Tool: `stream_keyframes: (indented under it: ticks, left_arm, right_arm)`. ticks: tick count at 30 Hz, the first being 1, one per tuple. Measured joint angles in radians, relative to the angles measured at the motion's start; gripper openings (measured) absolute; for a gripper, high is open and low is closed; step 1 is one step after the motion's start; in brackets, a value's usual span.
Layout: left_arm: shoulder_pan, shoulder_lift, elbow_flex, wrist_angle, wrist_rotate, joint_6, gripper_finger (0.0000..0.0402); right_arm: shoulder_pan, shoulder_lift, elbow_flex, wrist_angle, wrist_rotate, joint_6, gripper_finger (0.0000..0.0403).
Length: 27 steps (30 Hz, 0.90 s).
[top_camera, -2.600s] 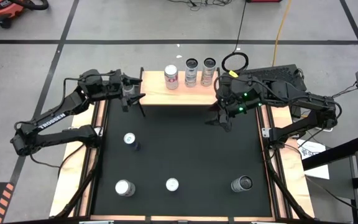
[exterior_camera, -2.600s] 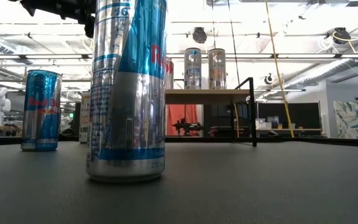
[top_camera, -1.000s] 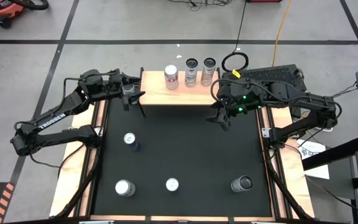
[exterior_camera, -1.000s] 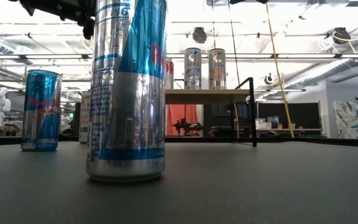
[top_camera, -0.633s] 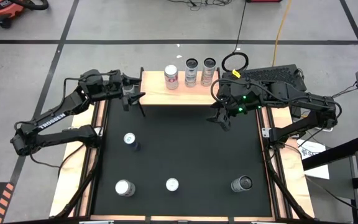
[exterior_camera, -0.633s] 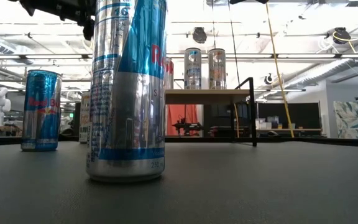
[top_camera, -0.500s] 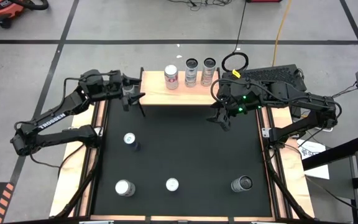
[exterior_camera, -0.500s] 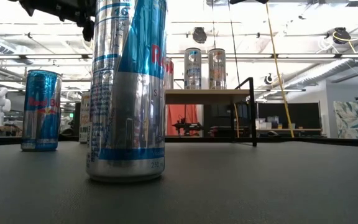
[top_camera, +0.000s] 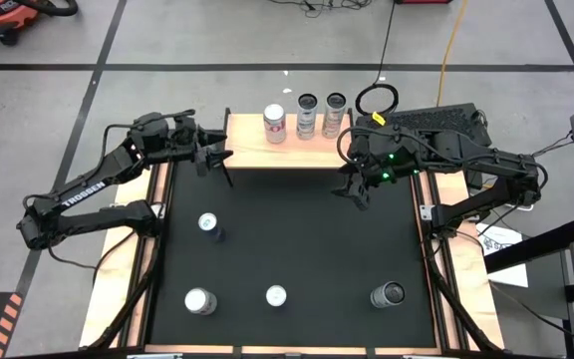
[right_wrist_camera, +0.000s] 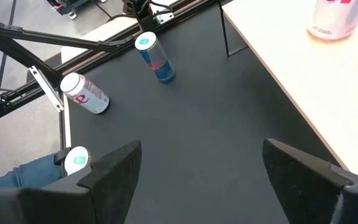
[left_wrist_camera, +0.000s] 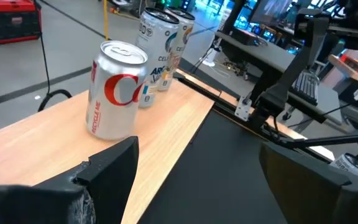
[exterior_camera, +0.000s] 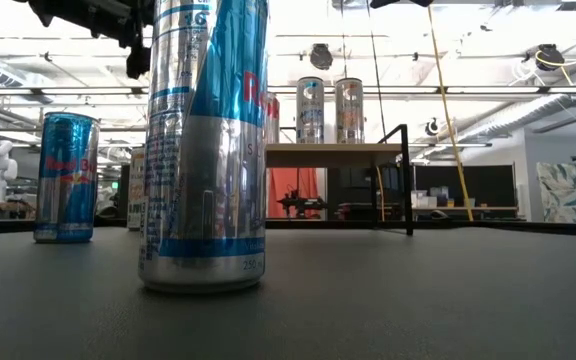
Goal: Place canned beverage on shelf
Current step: Put the left blue soda can on the shelf
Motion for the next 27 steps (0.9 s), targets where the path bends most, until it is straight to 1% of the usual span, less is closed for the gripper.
stream_keyframes:
  ticks: [10, 16, 22, 24, 27]
  left_arm:
    - [0.000, 0.000, 0.000, -0.048, -0.015, 0.004, 0.0334]
    - [0.000, 0.000, 0.000, -0.065, -0.016, 0.069, 0.0334]
    - [0.000, 0.000, 0.000, -0.073, -0.016, 0.072, 0.0334]
    - [0.000, 0.000, 0.000, -0.092, -0.017, 0.072, 0.0342]
    - [0.000, 0.000, 0.000, -0.113, -0.017, 0.072, 0.0365]
  right_arm:
    - [0.000, 0.001, 0.000, 0.001, 0.000, -0.019, 0.0315]
    - [0.000, 0.001, 0.000, 0.001, -0.002, -0.019, 0.0315]
    - [0.000, 0.001, 0.000, 0.001, -0.003, -0.019, 0.0315]
    - [0.000, 0.001, 0.000, 0.001, -0.003, -0.019, 0.0315]
    - [0.000, 0.001, 0.000, 0.001, -0.003, -0.019, 0.0315]
